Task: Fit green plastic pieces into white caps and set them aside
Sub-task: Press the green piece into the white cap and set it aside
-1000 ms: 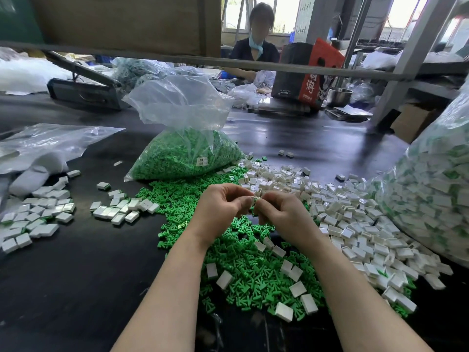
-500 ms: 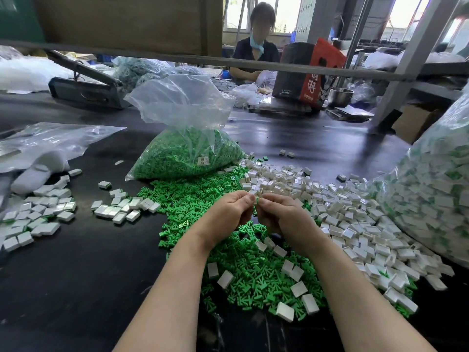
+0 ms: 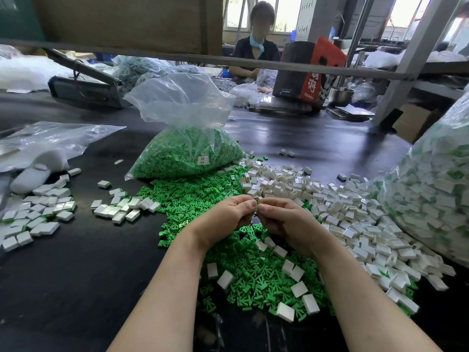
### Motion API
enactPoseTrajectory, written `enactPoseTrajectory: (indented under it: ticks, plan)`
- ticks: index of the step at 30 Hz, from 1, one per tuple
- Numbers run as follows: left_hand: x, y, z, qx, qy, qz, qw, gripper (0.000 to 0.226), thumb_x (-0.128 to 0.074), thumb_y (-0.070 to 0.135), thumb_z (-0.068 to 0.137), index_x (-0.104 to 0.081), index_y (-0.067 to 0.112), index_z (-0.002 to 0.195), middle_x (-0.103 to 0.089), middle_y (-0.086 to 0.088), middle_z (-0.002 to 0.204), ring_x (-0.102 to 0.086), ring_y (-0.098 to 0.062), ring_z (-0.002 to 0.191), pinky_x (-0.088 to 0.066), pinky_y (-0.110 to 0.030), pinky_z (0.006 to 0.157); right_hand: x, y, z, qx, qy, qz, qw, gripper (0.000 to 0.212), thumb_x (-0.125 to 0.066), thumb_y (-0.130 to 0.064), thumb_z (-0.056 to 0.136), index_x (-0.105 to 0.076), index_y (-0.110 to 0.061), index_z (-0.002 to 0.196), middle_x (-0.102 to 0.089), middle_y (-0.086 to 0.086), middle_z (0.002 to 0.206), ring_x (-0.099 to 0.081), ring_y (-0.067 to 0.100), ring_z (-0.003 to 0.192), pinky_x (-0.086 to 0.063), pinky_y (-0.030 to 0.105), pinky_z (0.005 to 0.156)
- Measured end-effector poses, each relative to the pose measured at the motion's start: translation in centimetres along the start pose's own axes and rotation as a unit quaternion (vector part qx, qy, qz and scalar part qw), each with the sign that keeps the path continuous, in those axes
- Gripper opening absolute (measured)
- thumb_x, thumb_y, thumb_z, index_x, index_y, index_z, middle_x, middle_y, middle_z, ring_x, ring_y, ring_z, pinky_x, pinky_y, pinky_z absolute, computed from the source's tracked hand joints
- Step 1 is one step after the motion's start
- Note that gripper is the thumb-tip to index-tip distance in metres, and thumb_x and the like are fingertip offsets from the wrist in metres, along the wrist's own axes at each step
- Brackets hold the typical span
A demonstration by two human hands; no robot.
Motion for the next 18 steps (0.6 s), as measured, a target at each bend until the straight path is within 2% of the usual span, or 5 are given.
enactPoseTrajectory:
  ticks: [5,11,16,18]
  plan:
    - [-0.08,0.22,-0.3,0.0,-0.01,0.017,1.0,0.032,-0.038,0.017,0.106,-0.052,0.021,0.077,-0.039,0.01,0.058,-0.035,0.003,0.041,-0.029,-0.007,0.042,-0.01,0.05,-0.07,0.0,-0.001,-0.01,1.0,0.037,-0.049,-0.011,0.098,-0.046,0.024,0.111,-0.045,-0.009,0.059,-0.033,0.004,0.051,-0.031,0.013,0.047]
    - [0.07,0.4,-0.56,0.004,-0.027,0.027,0.999,0.035,-0.04,0.017,0.105,-0.056,0.024,0.076,-0.043,0.017,0.054,-0.039,0.004,0.041,-0.031,-0.005,0.042,-0.22,-0.1,-0.15,0.002,-0.019,-0.017,1.0,0.047,-0.053,-0.02,0.092,-0.048,0.023,0.11,-0.041,-0.005,0.063,-0.032,0.005,0.054,-0.029,0.014,0.05]
    - [0.05,0.53,-0.7,0.003,-0.035,0.03,0.999,0.033,-0.04,0.016,0.105,-0.057,0.024,0.077,-0.045,0.021,0.052,-0.04,0.005,0.043,-0.032,-0.004,0.043,-0.19,0.01,-0.07,0.002,-0.033,0.001,0.999,0.031,-0.054,-0.019,0.091,-0.057,0.009,0.104,-0.043,-0.009,0.062,-0.035,0.003,0.054,-0.033,0.013,0.051]
    - [0.07,0.51,-0.69,0.004,-0.026,0.033,0.999,0.035,-0.04,0.018,0.105,-0.058,0.025,0.076,-0.046,0.022,0.052,-0.04,0.006,0.043,-0.032,-0.004,0.043,-0.27,-0.07,-0.1,0.007,-0.026,-0.004,1.0,0.041,-0.055,-0.022,0.09,-0.055,0.016,0.106,-0.043,-0.009,0.062,-0.034,0.003,0.054,-0.031,0.013,0.051]
Point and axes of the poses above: each hand's wrist, its own z-axis towards the middle knuckle, its own x-axis out of the back of the hand, y = z × x, the point moved 4 cm from there along z, towards the middle knuckle
